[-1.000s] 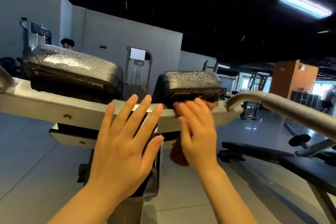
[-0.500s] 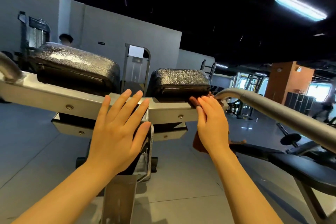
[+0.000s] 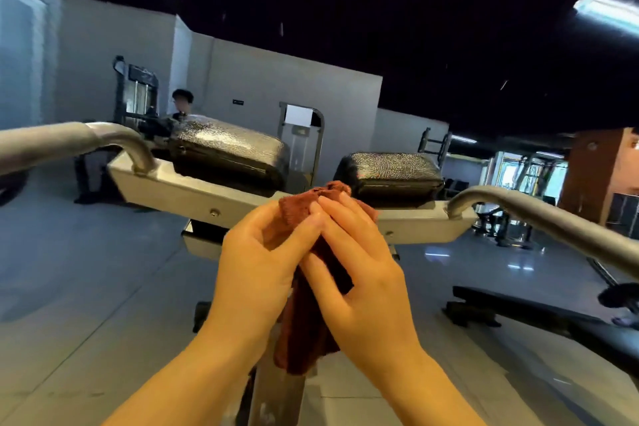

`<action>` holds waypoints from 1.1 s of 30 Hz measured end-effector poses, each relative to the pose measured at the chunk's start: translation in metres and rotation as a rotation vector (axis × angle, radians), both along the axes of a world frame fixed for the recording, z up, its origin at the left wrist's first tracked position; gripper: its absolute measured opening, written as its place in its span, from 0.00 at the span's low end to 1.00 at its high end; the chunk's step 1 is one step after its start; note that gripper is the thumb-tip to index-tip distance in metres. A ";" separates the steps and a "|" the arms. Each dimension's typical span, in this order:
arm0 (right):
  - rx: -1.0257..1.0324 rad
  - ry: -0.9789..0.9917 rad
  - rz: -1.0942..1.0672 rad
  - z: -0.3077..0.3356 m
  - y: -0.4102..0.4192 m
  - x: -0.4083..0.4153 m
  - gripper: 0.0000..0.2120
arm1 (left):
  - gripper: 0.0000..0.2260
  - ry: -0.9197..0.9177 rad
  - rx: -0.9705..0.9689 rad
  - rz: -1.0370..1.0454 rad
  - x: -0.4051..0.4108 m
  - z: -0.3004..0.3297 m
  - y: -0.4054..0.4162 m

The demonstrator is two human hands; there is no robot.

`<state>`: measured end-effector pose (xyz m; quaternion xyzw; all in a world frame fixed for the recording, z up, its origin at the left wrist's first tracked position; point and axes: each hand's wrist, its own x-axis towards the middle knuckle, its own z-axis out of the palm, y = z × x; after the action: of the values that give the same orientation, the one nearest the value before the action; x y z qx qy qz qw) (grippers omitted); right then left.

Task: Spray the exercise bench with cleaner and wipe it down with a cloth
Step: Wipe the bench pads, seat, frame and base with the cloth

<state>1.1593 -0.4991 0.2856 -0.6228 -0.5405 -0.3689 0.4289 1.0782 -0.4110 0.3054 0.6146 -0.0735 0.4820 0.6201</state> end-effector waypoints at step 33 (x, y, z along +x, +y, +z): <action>-0.182 -0.093 -0.307 0.125 0.141 0.048 0.10 | 0.17 -0.205 0.367 1.020 0.071 0.067 0.140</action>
<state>1.2075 -0.3580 0.4108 -0.7166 -0.4895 -0.4079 0.2837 1.1488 -0.2709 0.3721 0.6203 0.0908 0.7579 0.1805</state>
